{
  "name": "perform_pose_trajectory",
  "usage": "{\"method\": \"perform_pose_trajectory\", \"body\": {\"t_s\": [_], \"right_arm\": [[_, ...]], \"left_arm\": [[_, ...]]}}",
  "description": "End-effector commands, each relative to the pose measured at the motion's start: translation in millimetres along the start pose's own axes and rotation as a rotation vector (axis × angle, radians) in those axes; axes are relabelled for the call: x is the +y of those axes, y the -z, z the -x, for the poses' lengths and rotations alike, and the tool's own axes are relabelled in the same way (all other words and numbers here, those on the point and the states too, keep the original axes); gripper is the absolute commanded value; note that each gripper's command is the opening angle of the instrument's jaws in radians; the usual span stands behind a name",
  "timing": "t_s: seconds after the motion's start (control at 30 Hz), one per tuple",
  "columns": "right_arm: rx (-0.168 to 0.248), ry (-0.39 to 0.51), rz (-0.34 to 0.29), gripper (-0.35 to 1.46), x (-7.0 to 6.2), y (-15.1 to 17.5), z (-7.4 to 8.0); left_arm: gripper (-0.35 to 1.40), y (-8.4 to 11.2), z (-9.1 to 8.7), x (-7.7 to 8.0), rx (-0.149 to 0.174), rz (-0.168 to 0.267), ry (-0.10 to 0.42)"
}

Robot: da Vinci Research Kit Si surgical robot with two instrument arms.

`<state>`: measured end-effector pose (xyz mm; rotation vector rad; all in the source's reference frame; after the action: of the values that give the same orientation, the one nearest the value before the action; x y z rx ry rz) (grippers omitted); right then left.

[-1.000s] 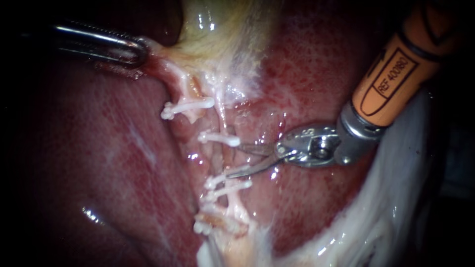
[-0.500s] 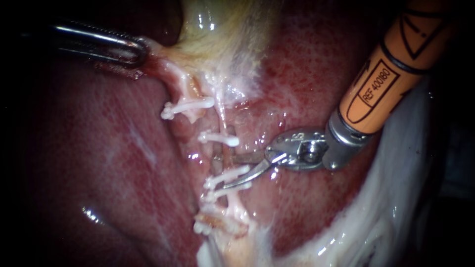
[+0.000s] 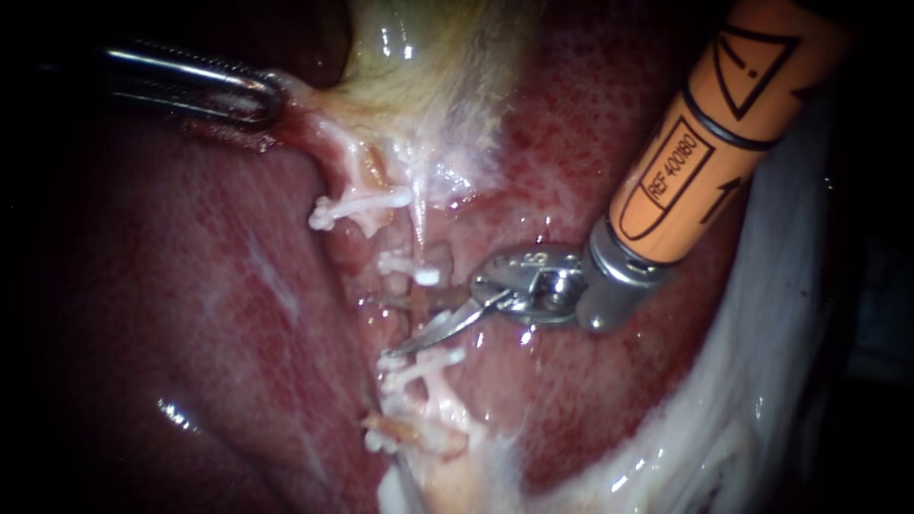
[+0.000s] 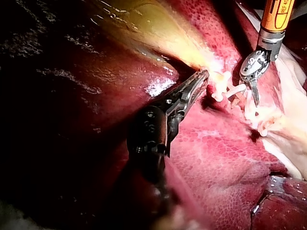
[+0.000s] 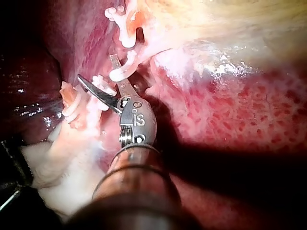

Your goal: Go to the cutting position right tube

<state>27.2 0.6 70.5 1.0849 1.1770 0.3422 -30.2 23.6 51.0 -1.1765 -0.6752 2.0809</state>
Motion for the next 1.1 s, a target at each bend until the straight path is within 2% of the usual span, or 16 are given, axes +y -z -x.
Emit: {"method": "perform_pose_trajectory", "body": {"t_s": [0.03, 0.23, 0.37, 0.43, 0.47, 0.53, 0.6, 0.67, 0.83, 1.1], "right_arm": [[0.005, -0.007, -0.007, 1.36, 0.1, -0.2, -0.1], [0.008, -0.038, -0.002, 1.40, 0.8, -1.4, -0.8], [0.007, -0.102, -0.004, 1.41, 0.8, -1.5, -0.9], [-0.020, -0.115, 0.007, 1.43, 0.5, -1.4, -0.8], [-0.060, -0.117, 0.020, 1.43, 0.2, -1.1, -0.8], [-0.110, -0.118, 0.031, 1.43, -0.3, -0.4, -0.8], [-0.136, -0.136, 0.016, 1.43, -0.7, 0.1, -0.6], [-0.141, -0.146, 0.015, 1.43, -0.7, 0.2, -0.3], [-0.139, -0.149, 0.009, 1.43, -0.5, -0.3, -0.4], [-0.025, -0.144, -0.068, 1.43, -0.5, -1.8, -0.8]], "left_arm": [[-0.35, 0.0, 0.0, 0.0, 0.000, 0.000, 0.000], [-0.35, 0.0, 0.0, 0.0, 0.000, 0.000, 0.000], [-0.35, 0.0, 0.0, 0.0, 0.000, 0.001, 0.000], [-0.35, 0.0, 0.1, 0.0, 0.000, 0.001, 0.000], [-0.35, 0.1, 0.1, -0.1, 0.000, 0.001, 0.000], [-0.35, 0.1, 0.1, -0.1, 0.000, 0.001, 0.000], [-0.35, 0.1, 0.1, -0.1, 0.000, 0.001, 0.000], [-0.35, 0.1, 0.1, -0.1, 0.000, 0.001, 0.000], [-0.35, 0.1, 0.1, -0.1, 0.000, 0.001, -0.001], [-0.35, 0.1, 0.1, -0.1, 0.000, 0.001, 0.000]]}}
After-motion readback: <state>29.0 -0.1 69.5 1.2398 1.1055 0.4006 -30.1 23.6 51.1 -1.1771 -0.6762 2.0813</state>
